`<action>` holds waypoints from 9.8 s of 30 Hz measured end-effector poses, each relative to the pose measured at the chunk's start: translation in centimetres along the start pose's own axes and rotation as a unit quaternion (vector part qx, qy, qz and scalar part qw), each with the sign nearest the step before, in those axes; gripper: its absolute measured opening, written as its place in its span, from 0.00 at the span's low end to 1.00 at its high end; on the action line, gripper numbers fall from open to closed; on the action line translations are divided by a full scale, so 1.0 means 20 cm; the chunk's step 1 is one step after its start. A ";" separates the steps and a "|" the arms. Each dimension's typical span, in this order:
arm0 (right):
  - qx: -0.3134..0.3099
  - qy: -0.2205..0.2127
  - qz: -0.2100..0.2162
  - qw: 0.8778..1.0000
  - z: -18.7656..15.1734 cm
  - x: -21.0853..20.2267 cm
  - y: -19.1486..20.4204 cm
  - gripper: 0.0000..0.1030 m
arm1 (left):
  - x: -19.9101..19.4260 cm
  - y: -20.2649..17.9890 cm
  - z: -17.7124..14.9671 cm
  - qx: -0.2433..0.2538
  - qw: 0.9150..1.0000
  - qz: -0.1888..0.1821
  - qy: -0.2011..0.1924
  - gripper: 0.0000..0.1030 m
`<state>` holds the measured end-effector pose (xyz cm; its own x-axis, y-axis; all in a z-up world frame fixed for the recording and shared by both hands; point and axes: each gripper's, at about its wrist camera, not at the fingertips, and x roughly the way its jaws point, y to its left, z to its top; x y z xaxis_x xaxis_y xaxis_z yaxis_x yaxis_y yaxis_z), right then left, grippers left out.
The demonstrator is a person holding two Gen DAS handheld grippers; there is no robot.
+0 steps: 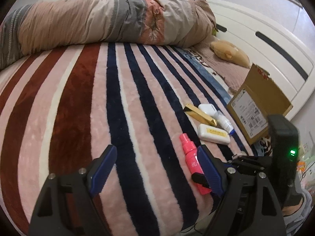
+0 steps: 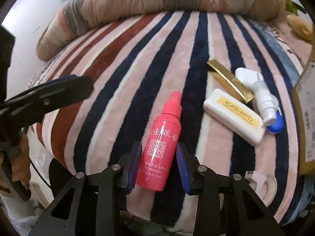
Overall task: Organize rigid objects
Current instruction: 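Return the right tool to the items and grasp the pink spray bottle, then carry the pink spray bottle into the box and release it, then move the right tool back and grasp the clear tape roll, then grasp the white KATO-KATO box with the left gripper while the right holds the tape, then lower the KATO-KATO box and tape roll into the box, opening both grippers, then grasp the gold bar with the left gripper while the right grasps the white bottle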
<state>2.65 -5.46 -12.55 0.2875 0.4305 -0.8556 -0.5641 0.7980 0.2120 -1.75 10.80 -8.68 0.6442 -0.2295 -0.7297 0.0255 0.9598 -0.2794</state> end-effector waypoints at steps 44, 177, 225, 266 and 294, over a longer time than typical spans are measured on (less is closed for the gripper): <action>-0.080 -0.277 0.080 0.954 0.04 -1.16 -0.71 0.26 | -0.11 -1.40 0.61 0.181 0.963 -0.179 -0.090 0.27; -0.114 -0.283 -0.066 0.950 -0.27 -0.92 -0.22 0.38 | -0.29 -0.80 0.28 0.167 0.979 -0.038 -0.107 0.83; -0.082 -0.207 -0.164 0.961 -0.34 -0.89 -1.02 0.48 | 0.53 -1.71 0.63 0.319 0.947 0.041 0.021 0.86; -0.066 -0.131 -0.099 0.984 -0.05 -0.01 -0.37 0.47 | 0.74 -0.44 0.31 0.175 0.981 -0.057 0.057 0.86; -0.077 -0.105 -0.099 0.986 -0.20 -0.04 -0.35 0.21 | 0.86 -0.49 0.28 0.209 0.971 -0.096 0.066 0.86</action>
<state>3.24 -13.07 -15.29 0.5493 0.3631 -0.7526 -0.5870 0.8087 -0.0383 13.27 -1.67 -14.95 0.4939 -0.4023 -0.7709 0.4606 0.8730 -0.1604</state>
